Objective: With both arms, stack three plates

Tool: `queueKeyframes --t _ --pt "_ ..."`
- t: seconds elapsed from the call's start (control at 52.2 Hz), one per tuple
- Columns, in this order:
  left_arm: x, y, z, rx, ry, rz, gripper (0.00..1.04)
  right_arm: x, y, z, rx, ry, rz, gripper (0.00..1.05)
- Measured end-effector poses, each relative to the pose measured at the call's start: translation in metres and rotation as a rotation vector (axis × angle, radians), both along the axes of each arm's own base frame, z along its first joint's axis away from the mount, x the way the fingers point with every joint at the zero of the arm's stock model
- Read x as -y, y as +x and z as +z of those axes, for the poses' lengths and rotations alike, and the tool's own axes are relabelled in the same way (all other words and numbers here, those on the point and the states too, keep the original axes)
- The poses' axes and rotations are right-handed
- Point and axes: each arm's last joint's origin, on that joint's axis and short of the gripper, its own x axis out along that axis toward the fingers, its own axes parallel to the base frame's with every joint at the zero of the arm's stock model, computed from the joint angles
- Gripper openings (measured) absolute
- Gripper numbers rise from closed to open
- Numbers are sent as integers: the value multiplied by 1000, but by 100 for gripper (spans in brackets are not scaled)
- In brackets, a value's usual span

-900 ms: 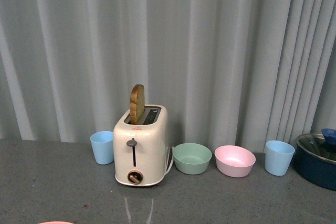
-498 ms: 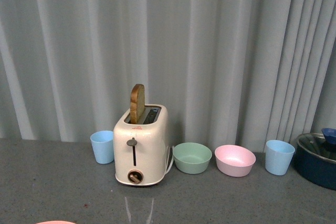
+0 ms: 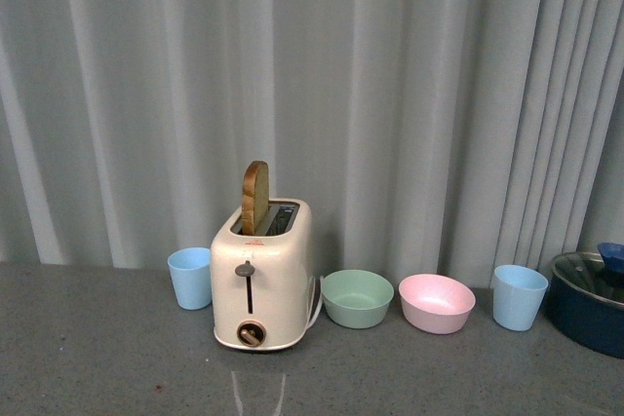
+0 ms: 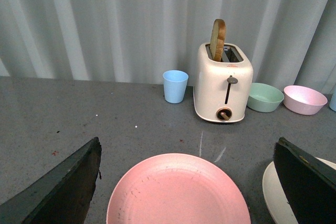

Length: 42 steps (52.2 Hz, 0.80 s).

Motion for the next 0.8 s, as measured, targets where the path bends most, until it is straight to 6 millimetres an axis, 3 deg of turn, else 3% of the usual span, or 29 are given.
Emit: queueKeyframes --t 0.191,0.344,0.421,0.517,0.574,0.67,0.804 --pt "0 0 0 -11 -3 -9 98 0 0 0 0 0 0 97" --pt "4 4 6 -585 -66 -189 98 0 0 0 0 0 2 97" --pt "9 14 21 -622 -21 -233 98 0 0 0 0 0 0 97" --pt "12 39 56 -552 73 -317 98 0 0 0 0 0 0 97" --pt "10 65 75 -564 120 -349 98 0 0 0 0 0 2 97" --pt "2 110 83 -680 183 -352 98 0 0 0 0 0 -1 97" --pt "-11 162 66 -909 242 -353 98 0 0 0 0 0 0 97"
